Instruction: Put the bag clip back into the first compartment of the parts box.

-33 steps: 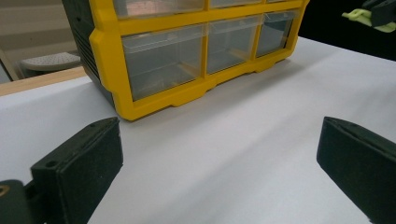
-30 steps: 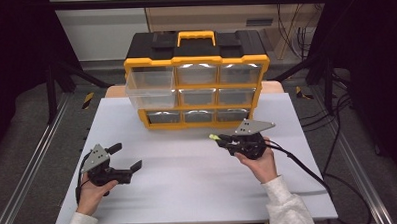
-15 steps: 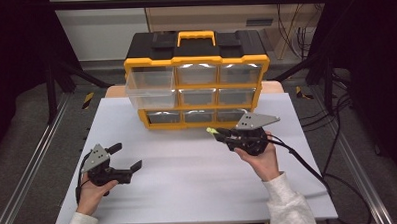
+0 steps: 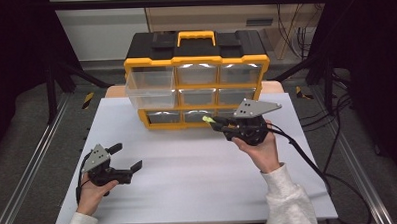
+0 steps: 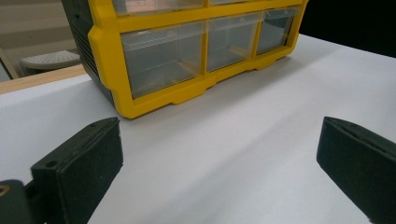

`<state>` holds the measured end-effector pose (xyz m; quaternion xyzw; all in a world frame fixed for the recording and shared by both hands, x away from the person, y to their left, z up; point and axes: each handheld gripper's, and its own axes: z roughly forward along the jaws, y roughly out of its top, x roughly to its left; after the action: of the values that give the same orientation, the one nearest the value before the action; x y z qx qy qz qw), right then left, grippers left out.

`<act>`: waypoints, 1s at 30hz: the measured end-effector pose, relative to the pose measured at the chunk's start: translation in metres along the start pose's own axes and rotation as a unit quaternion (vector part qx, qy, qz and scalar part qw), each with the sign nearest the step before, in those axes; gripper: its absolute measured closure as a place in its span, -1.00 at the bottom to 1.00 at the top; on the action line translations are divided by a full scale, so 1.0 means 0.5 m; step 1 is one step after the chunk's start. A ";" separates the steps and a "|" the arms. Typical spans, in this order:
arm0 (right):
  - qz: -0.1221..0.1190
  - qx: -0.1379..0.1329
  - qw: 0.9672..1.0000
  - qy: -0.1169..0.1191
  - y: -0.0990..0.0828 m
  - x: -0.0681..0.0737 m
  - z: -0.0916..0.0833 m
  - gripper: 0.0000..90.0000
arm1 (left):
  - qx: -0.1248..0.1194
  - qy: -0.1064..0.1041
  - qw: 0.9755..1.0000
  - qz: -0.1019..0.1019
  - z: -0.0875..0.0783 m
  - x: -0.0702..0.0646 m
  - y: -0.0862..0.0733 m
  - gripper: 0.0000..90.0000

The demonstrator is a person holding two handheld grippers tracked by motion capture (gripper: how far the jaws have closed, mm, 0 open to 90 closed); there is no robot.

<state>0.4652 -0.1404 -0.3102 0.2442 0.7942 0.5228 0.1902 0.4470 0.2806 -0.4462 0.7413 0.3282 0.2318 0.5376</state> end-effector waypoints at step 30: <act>-0.029 -0.021 0.999 -0.004 0.150 0.020 0.006 0.73 | 0.004 -0.002 1.000 0.002 0.001 -0.001 0.000 -0.99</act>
<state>0.4728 -0.1074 -0.2426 0.2192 0.7888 0.5332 0.2130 0.4469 0.2801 -0.4464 0.7443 0.3267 0.2302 0.5350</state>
